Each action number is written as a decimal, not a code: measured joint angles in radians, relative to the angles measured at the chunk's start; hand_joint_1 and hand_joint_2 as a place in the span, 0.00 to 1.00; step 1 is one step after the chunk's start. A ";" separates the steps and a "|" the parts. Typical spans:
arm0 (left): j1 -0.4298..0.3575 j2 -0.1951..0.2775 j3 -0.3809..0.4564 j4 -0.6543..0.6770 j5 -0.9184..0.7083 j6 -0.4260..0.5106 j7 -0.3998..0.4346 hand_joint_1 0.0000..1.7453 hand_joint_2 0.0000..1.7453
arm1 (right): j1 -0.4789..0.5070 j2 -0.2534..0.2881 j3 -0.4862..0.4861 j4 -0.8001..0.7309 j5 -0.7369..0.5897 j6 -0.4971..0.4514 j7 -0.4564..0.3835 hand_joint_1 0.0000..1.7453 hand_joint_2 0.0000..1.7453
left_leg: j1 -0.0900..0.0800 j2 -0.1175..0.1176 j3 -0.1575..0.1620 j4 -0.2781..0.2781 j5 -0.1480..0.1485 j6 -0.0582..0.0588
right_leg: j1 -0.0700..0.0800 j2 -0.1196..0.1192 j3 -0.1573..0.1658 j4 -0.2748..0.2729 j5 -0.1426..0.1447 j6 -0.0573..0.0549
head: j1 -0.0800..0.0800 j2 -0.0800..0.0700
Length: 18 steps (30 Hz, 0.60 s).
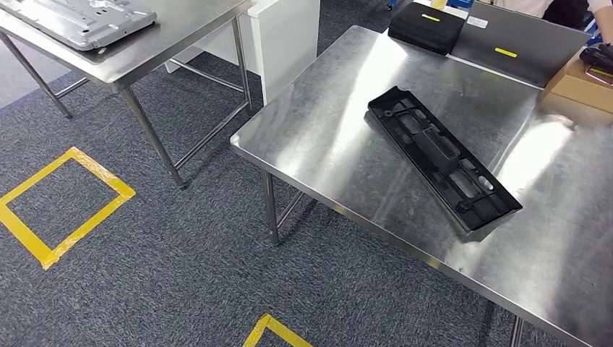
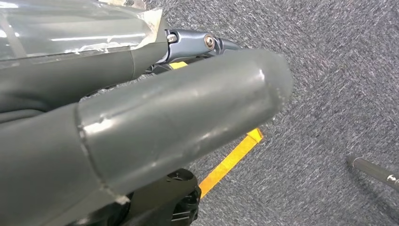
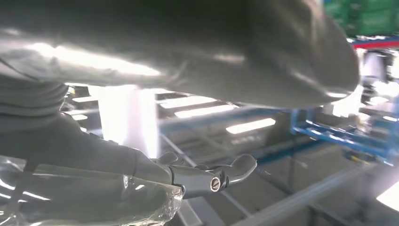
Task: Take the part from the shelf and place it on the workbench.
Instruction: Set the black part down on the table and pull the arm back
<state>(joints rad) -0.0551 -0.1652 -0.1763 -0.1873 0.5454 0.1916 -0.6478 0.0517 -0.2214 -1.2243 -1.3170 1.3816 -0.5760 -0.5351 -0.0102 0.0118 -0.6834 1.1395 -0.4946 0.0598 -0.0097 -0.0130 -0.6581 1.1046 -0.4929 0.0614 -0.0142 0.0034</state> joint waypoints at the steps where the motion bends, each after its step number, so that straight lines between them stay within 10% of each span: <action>1: 0.000 0.000 0.001 0.000 0.000 0.000 0.000 0.00 0.00 | -0.006 0.019 -0.020 0.002 0.005 -0.010 -0.005 0.00 0.00 | 0.000 0.001 0.000 0.000 0.000 0.000 | 0.000 0.001 0.000 0.000 0.000 0.000 | 0.000 0.000; 18: -0.013 0.007 0.004 0.000 -0.035 0.005 -0.006 0.00 0.00 | -0.100 0.205 -0.074 0.199 0.144 -0.092 0.046 0.00 0.00 | 0.001 0.004 0.003 0.000 0.000 0.000 | 0.000 0.006 0.001 0.000 0.000 0.000 | 0.000 0.000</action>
<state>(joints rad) -0.0679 -0.1586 -0.1728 -0.1873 0.5102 0.1969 -0.6537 -0.0483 -0.0162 -1.2980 -1.1175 1.5256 -0.6683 -0.4894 -0.0093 0.0158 -0.6809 1.1390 -0.4945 0.0595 -0.0096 -0.0069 -0.6571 1.1046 -0.4927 0.0611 -0.0141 0.0034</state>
